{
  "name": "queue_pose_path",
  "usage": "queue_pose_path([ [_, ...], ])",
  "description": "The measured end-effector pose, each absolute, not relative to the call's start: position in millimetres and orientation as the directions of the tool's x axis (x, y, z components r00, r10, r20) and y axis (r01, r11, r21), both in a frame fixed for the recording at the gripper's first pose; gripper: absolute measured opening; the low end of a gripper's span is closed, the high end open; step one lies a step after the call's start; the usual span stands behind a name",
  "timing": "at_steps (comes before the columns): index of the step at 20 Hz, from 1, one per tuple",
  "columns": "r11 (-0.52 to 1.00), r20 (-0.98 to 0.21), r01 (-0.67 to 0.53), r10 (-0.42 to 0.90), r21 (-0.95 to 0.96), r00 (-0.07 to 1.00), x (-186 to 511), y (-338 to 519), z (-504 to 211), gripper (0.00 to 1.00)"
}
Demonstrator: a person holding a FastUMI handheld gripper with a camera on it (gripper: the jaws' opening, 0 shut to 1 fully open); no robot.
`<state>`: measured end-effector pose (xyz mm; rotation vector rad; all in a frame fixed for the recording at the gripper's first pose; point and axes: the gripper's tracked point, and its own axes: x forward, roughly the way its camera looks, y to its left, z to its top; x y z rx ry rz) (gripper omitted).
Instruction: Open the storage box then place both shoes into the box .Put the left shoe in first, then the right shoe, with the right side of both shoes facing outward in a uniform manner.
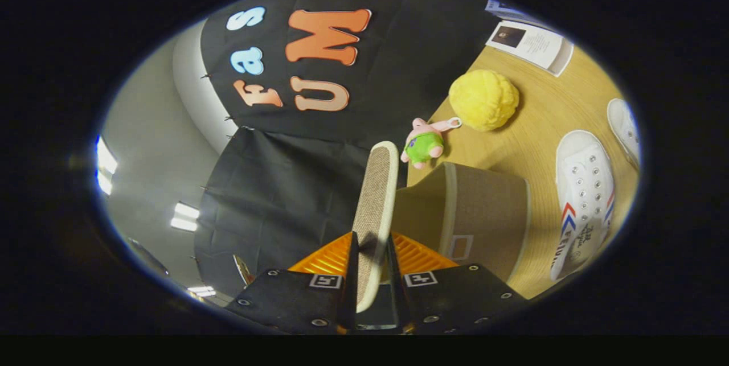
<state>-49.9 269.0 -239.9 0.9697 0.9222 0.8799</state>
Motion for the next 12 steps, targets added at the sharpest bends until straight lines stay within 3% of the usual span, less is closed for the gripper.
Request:
queue_pose_path([
  [3, 0.350, -0.254, -0.229, 0.897, 0.908, 0.362, -48.0, 279.9, -227.3, 0.04],
  [12, 0.381, -0.275, -0.361, 0.909, 0.851, 0.313, -61.9, 349.1, -180.4, 0.03],
])
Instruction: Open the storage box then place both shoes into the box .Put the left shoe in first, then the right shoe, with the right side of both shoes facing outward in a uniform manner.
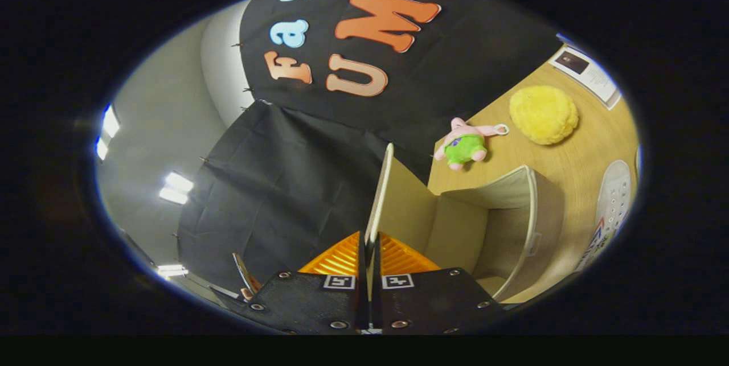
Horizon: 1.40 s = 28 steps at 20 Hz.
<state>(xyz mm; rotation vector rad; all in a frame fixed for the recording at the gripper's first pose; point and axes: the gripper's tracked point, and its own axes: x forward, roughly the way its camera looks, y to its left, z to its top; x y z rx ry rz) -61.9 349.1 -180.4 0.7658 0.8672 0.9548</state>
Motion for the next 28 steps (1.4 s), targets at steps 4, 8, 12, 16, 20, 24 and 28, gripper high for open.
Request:
queue_pose_path([
  [4, 0.415, -0.308, -0.433, 0.904, 0.800, 0.296, -75.4, 381.7, -170.3, 0.03],
  [8, 0.416, -0.319, -0.492, 0.908, 0.765, 0.272, -92.3, 422.9, -163.8, 0.08],
  [12, 0.381, -0.324, -0.540, 0.924, 0.751, 0.203, -118.0, 450.7, -164.1, 0.29],
  [16, 0.416, -0.360, -0.565, 0.908, 0.712, 0.215, -117.3, 448.0, -174.1, 0.90],
  [20, 0.466, -0.378, -0.567, 0.884, 0.679, 0.274, -102.1, 431.4, -175.7, 0.97],
  [24, 0.525, -0.390, -0.569, 0.851, 0.633, 0.352, -84.8, 408.9, -172.9, 0.97],
  [28, 0.591, -0.401, -0.561, 0.806, 0.580, 0.435, -63.6, 376.9, -173.5, 0.98],
])
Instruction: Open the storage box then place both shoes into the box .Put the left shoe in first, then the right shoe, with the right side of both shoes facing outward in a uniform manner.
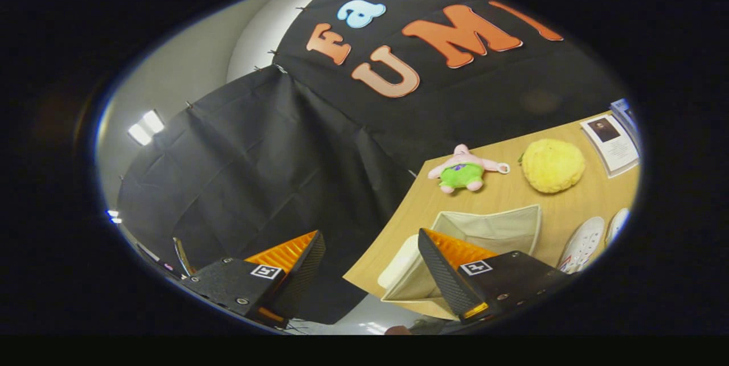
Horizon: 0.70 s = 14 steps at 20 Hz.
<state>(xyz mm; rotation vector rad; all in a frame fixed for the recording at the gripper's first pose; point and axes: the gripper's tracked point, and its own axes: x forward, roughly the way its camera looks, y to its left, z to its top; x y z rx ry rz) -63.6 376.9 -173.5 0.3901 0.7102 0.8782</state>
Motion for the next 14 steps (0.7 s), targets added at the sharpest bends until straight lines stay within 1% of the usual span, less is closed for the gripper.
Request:
queue_pose_path([
  [6, 0.721, -0.435, -0.517, 0.691, 0.461, 0.576, -27.0, 318.4, -183.9, 0.98],
  [10, 0.771, -0.434, -0.459, 0.631, 0.441, 0.643, -10.4, 280.2, -186.7, 0.98],
  [14, 0.842, -0.461, -0.391, 0.533, 0.373, 0.710, 4.6, 234.0, -203.0, 0.98],
])
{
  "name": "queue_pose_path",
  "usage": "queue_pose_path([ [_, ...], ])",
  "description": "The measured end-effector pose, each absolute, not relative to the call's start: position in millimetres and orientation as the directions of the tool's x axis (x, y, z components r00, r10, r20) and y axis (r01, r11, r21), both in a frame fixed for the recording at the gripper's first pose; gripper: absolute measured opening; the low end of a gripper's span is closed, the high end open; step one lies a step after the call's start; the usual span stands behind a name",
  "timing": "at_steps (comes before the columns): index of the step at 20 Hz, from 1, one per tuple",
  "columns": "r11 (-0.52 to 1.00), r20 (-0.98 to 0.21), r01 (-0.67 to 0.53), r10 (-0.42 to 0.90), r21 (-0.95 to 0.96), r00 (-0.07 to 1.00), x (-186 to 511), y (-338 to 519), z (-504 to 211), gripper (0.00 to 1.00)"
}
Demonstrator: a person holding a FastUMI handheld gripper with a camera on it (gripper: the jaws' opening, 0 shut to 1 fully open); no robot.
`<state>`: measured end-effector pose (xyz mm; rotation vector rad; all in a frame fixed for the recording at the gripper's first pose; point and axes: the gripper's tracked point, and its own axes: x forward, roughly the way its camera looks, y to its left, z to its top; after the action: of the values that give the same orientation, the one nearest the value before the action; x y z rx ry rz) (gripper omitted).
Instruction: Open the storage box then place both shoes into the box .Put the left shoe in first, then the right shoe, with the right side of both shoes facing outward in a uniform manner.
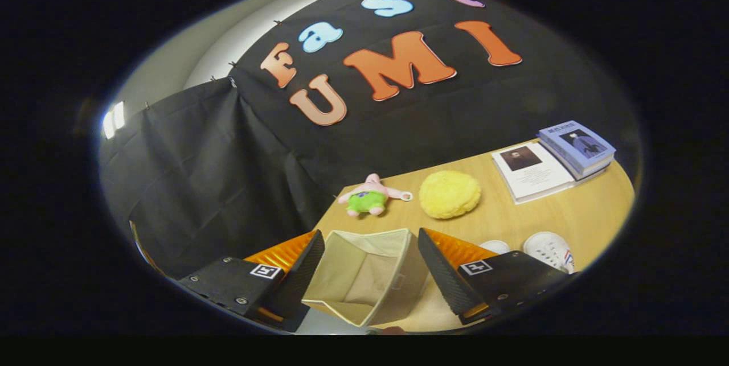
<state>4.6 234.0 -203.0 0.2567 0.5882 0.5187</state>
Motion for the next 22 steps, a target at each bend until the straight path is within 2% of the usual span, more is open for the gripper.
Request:
queue_pose_path([
  [6, 0.941, -0.549, -0.281, 0.339, 0.190, 0.764, 13.8, 162.2, -259.0, 0.98],
  [11, 0.975, -0.638, -0.215, 0.203, 0.059, 0.743, 7.6, 122.6, -318.1, 0.97],
  [22, 0.985, -0.798, -0.170, 0.075, -0.035, 0.598, -8.8, 90.4, -422.7, 0.75],
])
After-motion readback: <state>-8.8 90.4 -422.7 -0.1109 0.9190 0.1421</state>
